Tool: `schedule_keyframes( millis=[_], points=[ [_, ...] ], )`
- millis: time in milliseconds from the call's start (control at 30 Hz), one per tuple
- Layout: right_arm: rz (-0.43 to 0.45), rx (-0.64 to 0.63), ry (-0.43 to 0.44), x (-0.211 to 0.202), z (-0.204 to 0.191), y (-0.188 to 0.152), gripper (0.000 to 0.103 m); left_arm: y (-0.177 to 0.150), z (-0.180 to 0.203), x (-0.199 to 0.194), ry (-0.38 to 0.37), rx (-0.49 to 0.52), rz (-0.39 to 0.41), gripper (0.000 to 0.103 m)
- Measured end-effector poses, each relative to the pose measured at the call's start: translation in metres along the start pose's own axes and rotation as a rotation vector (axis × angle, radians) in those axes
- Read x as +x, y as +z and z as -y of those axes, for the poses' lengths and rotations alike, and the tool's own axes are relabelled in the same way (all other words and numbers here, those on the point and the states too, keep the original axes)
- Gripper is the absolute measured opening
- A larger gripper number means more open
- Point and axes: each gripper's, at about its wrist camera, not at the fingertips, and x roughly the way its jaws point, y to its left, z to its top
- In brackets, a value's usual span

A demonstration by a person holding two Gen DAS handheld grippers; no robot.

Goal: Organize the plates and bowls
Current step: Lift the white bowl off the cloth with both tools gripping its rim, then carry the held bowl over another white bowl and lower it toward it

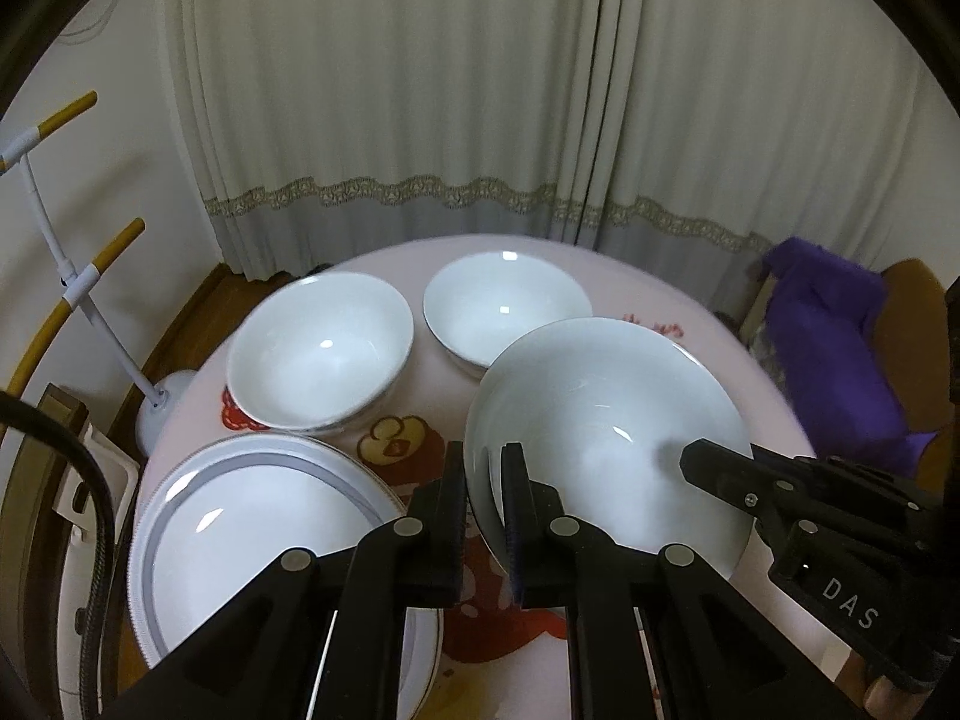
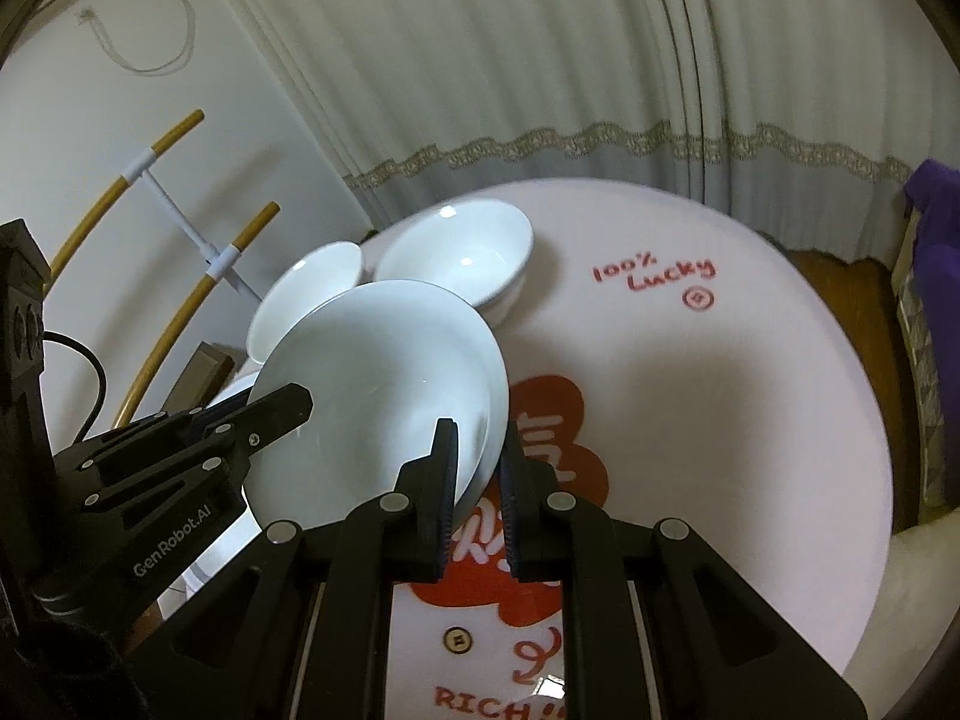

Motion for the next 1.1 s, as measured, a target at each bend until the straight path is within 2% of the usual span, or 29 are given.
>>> schedule_keyframes(
  millis=[433,700,900,1100],
  points=[
    [0.066,-0.079,0.021,-0.039,-0.045,0.03,0.013,0.003,-0.02,-0.065,0.027,0.013,0.125,0.007],
    [0.076,-0.105,0.05,-0.036,-0.072,0.053,0.013,0.0,-0.045,-0.091,0.046,-0.001,0.161,0.007],
    [0.065,-0.13,0.057,-0.018,-0.092,0.069,0.013,0.01,-0.066,-0.089,0.089,-0.005,0.154,0.007],
    [0.033,-0.135,0.067,0.012,-0.102,0.08,0.013,0.027,-0.074,-0.061,0.111,-0.01,0.13,0.007]
  ],
)
